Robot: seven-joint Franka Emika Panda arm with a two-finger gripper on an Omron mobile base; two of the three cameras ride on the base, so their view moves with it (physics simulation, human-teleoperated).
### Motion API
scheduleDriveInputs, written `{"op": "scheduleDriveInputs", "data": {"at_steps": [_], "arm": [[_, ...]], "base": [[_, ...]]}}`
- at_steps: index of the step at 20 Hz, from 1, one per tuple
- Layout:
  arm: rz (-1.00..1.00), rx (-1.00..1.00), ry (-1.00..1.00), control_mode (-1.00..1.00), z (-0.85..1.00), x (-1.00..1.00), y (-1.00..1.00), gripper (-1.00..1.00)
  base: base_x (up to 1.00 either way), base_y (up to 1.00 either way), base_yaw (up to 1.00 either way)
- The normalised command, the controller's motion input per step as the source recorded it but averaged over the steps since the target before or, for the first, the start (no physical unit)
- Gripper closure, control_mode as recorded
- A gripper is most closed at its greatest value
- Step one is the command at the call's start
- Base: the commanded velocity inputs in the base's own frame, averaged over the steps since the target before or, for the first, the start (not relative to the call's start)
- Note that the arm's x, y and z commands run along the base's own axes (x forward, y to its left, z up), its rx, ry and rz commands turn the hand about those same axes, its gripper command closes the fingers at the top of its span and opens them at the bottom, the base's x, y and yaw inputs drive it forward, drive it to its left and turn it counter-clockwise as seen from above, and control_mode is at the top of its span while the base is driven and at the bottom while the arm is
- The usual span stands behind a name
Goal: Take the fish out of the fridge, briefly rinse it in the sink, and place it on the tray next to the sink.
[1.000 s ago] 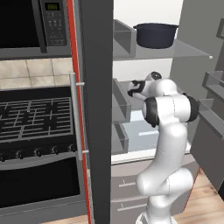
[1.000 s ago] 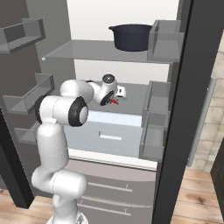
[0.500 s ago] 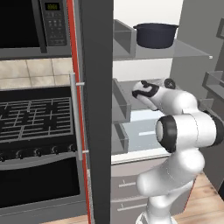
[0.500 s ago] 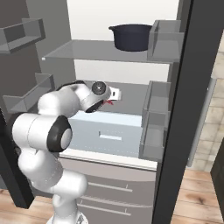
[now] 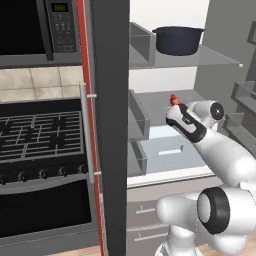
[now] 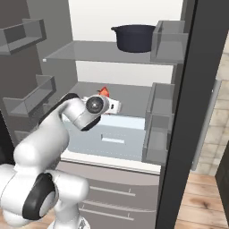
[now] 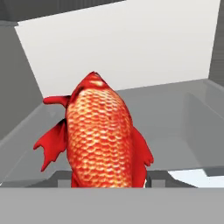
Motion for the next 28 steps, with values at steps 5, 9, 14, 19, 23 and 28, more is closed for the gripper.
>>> {"op": "scheduleDriveInputs", "data": {"at_steps": [5,9,14,19,23,28], "arm": [[-0.08,0.02,0.28,-1.00,0.92,-1.00,0.00,1.00],[-0.11,0.00,0.25,-1.00,0.83,-1.00,0.00,1.00],[-0.11,0.00,0.17,-1.00,0.44,-1.00,-0.06,1.00],[-0.05,0.00,0.03,-1.00,0.07,-0.94,-0.05,1.00],[0.00,0.00,0.00,-1.00,0.00,0.00,0.00,1.00],[0.00,0.00,0.00,-1.00,0.00,-0.04,0.02,1.00]], "base": [[0.00,0.00,0.00],[0.00,0.00,0.00],[0.00,0.00,0.00],[0.00,0.00,0.00],[0.00,0.00,0.00],[0.00,0.00,0.00]]}}
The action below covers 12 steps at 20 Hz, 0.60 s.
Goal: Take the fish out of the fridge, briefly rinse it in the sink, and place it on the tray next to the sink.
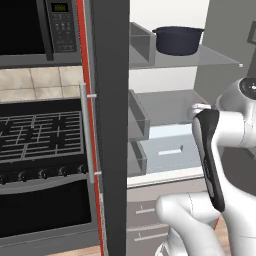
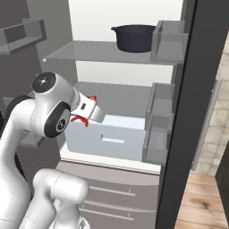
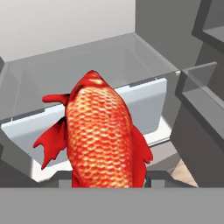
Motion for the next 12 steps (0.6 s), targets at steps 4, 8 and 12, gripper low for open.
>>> {"op": "scheduleDriveInputs", "data": {"at_steps": [4,8,12], "arm": [[0.01,0.00,0.00,-1.00,0.00,-0.23,0.04,1.00],[0.00,0.00,-0.03,-1.00,0.00,-0.28,0.00,1.00],[0.00,0.00,-0.01,-1.00,0.00,-0.24,0.03,1.00]], "base": [[0.00,0.00,0.00],[0.00,0.00,0.00],[0.00,0.00,0.00]]}}
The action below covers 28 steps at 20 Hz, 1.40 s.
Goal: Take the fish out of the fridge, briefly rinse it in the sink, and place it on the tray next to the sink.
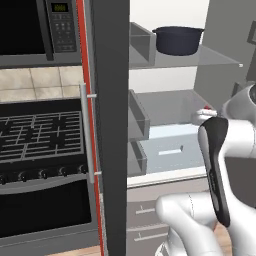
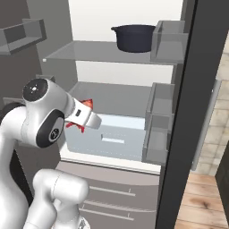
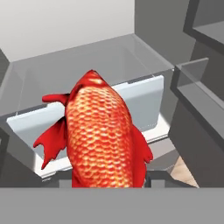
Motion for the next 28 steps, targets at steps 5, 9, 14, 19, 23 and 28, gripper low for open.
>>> {"op": "scheduleDriveInputs", "data": {"at_steps": [5,9,14,19,23,28], "arm": [[0.04,0.00,0.00,-1.00,0.00,-0.39,0.19,1.00],[0.14,0.00,0.04,1.00,-0.06,-0.19,0.32,1.00],[0.00,0.00,0.00,1.00,0.00,0.00,0.00,1.00],[0.00,0.00,0.00,1.00,0.00,0.00,0.00,1.00],[0.00,0.00,0.00,1.00,0.00,0.00,0.00,1.00],[0.00,0.00,0.00,1.00,0.00,0.00,0.00,1.00]], "base": [[0.00,0.00,0.00],[-0.04,0.11,0.10],[-0.55,0.27,0.62],[-0.54,0.04,0.76],[-0.60,0.10,0.73],[-0.17,0.02,0.89]]}}
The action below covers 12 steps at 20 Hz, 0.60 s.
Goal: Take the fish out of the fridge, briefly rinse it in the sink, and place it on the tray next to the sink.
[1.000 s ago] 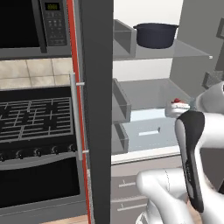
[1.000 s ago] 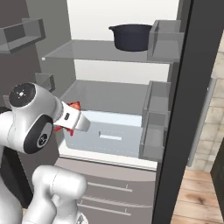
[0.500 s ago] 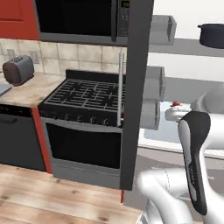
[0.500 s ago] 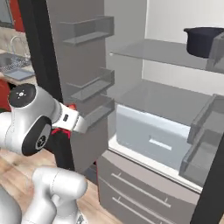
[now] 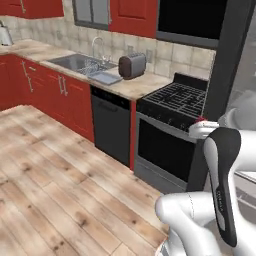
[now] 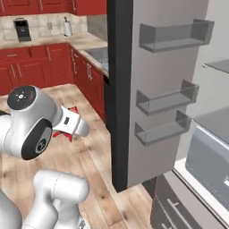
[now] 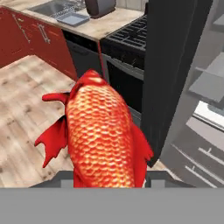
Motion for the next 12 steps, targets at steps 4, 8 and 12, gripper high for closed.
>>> {"op": "scheduleDriveInputs", "data": {"at_steps": [4,8,12], "arm": [[0.00,0.00,0.00,1.00,0.00,0.00,0.00,1.00],[0.00,0.00,0.00,1.00,0.00,0.00,0.00,1.00],[0.00,0.00,0.00,1.00,0.00,0.00,0.00,1.00]], "base": [[0.00,0.14,0.92],[0.71,0.03,0.67],[1.00,0.12,0.16]]}}
